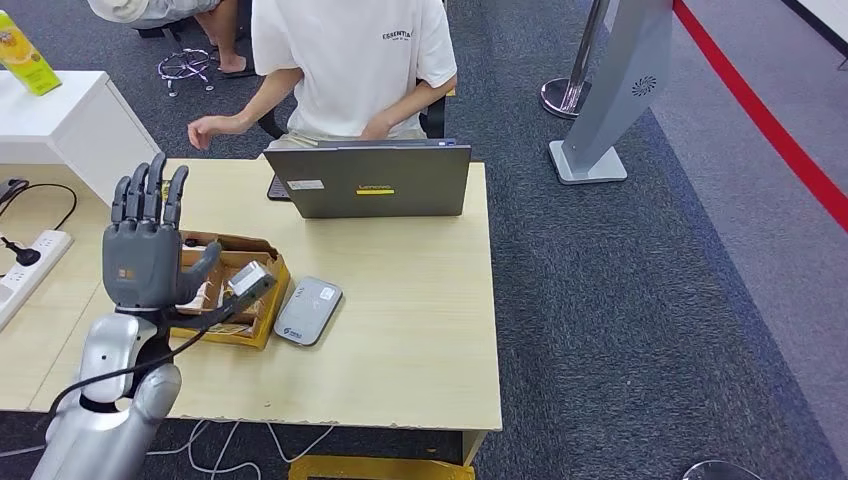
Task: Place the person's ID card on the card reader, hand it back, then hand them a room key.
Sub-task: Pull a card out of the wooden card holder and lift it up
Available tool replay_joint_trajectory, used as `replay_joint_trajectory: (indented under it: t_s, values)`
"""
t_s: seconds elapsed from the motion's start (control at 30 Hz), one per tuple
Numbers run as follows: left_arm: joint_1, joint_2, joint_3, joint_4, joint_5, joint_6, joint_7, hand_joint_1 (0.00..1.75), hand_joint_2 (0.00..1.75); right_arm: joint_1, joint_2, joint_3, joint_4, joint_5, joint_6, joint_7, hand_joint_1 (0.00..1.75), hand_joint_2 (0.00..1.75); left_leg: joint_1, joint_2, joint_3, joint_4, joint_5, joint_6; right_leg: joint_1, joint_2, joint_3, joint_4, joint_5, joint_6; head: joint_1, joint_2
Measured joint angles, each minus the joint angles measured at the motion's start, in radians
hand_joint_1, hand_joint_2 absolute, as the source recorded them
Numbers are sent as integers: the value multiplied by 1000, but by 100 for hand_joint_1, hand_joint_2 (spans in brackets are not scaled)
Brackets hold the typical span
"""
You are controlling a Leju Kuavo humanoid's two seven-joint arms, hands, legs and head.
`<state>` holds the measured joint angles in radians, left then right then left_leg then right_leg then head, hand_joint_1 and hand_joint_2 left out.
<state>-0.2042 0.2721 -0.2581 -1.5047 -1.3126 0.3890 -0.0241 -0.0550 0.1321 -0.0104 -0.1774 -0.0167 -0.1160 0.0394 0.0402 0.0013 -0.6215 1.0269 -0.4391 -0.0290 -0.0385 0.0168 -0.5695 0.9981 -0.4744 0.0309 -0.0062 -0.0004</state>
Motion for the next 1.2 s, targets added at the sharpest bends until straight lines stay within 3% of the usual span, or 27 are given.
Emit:
replay_joint_trajectory:
  t_s: [0.13, 0.27, 0.37, 0.5, 0.9, 1.2]
  values:
    - [216, 34, -58, -207, -34, 10, 2, 0, 175, 7, 3, -28, 0, -13, -9, -12, 0, 175, 0, 0, 0, 0, -3, 1, 0, -1, -1, -1, -3, 0, 0, 0]
    - [313, 51, -79, -298, -38, 6, 20, 0, 175, 7, 5, -44, 0, -14, -9, -17, 0, 175, 0, -1, 1, 0, -3, 1, 0, -3, 1, 0, -4, 1, 0, 0]
    - [361, 52, -81, -321, -42, -14, 83, 0, 175, 7, 5, -50, 0, -12, -9, -19, 0, 175, 0, -1, 1, 0, -3, 1, 0, -3, 1, 0, -4, 0, 0, 0]
    - [384, 46, -79, -306, -47, -22, 145, 0, 175, 7, 5, -53, 0, -2, -8, -18, 0, 175, 0, -2, 1, 0, -3, 1, 0, -4, 2, 0, -4, 0, 0, 0]
    - [397, 33, -72, -270, -42, -24, 160, 0, 175, 7, 7, -65, 0, 7, -8, -14, 0, 175, 0, -2, 1, 0, -3, 1, 0, -4, 2, 0, -4, 0, 0, 0]
    - [349, -32, 21, -102, -47, -9, 198, 0, 175, 4, 7, -65, 0, 43, 6, 1, 0, 175, 0, -3, 1, 0, -2, 2, 0, -4, 2, 0, -4, 1, 0, 0]
